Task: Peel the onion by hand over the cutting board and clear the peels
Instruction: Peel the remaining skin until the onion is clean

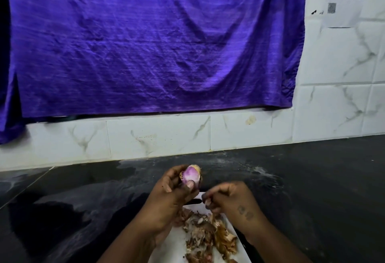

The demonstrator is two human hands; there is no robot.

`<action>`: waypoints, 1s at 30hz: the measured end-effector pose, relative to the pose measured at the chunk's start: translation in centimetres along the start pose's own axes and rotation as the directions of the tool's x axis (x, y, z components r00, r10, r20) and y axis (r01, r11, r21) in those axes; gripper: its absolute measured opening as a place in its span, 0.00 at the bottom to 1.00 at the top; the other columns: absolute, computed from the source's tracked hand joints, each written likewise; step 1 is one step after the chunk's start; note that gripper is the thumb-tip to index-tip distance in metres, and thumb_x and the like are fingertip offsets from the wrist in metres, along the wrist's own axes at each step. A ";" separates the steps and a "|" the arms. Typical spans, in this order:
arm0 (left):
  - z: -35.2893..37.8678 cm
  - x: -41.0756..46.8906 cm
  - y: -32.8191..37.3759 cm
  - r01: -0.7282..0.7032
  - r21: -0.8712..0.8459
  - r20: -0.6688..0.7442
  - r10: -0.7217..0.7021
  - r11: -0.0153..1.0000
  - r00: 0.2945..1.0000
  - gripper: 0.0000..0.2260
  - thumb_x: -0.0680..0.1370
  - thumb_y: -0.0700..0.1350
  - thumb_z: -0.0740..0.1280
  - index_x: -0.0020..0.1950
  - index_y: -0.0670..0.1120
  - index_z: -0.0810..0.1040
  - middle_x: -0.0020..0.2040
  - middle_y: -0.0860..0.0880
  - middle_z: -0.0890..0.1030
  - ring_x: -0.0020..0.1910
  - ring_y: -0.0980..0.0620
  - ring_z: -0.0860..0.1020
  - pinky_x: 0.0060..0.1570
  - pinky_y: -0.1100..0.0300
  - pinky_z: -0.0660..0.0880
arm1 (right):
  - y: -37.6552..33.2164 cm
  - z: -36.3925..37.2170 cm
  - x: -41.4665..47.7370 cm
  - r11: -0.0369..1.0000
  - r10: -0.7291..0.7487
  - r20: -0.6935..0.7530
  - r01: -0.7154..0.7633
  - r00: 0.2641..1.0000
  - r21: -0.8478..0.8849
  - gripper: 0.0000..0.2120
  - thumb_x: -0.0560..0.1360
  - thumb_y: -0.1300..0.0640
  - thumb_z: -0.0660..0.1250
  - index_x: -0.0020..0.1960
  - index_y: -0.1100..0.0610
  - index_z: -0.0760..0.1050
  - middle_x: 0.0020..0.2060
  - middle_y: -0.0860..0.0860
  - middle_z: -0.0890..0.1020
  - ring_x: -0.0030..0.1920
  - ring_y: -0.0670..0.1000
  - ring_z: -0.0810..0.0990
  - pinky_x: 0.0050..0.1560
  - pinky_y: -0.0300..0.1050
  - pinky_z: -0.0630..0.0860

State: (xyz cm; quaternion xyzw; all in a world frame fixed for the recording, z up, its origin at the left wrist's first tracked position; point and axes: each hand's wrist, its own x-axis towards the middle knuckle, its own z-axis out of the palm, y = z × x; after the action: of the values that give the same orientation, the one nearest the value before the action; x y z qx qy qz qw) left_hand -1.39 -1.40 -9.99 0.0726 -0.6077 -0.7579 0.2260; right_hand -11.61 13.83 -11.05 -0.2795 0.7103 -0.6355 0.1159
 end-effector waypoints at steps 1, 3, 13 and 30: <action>-0.1 0.0 -0.1 -0.006 0.014 0.000 0.006 1.000 1.000 0.17 0.80 0.34 0.70 0.67 0.46 0.79 0.62 0.45 0.86 0.61 0.47 0.85 0.55 0.57 0.83 | 0.1 0.0 0.0 0.988 -0.034 0.038 0.039 0.999 -0.146 0.16 0.77 0.68 0.65 0.39 0.55 0.88 0.37 0.53 0.89 0.38 0.52 0.87 0.41 0.45 0.83; -0.3 0.0 -0.1 -0.017 0.050 0.017 0.016 0.999 1.000 0.18 0.79 0.35 0.70 0.68 0.48 0.78 0.63 0.46 0.85 0.61 0.48 0.85 0.53 0.59 0.83 | 0.1 -0.2 0.0 0.961 -0.066 0.075 0.084 0.995 -0.265 0.16 0.76 0.66 0.67 0.40 0.51 0.89 0.38 0.47 0.89 0.41 0.47 0.87 0.44 0.44 0.84; -0.4 -0.6 -0.5 -0.188 0.586 0.141 0.130 0.788 0.982 0.27 0.81 0.38 0.72 0.74 0.60 0.70 0.68 0.59 0.79 0.65 0.59 0.81 0.66 0.53 0.80 | -0.5 0.0 -0.3 0.958 -0.285 -0.133 0.284 0.949 -0.028 0.10 0.74 0.64 0.74 0.53 0.52 0.86 0.46 0.47 0.88 0.46 0.44 0.87 0.48 0.38 0.83; -0.3 -0.8 -0.5 -0.363 0.815 0.289 0.226 0.451 0.930 0.24 0.79 0.41 0.72 0.72 0.61 0.73 0.65 0.61 0.78 0.63 0.61 0.77 0.63 0.54 0.79 | 0.1 -0.2 0.1 0.911 -0.371 -0.086 0.344 0.925 -0.229 0.14 0.68 0.68 0.76 0.48 0.51 0.87 0.41 0.45 0.88 0.42 0.43 0.87 0.47 0.45 0.85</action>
State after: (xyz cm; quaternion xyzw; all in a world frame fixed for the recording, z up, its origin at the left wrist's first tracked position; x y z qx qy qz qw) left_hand -0.65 -1.26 -10.72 0.0153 -0.9188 -0.3089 0.2453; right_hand -11.82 13.89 -11.11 -0.3743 0.7160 -0.5841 -0.0781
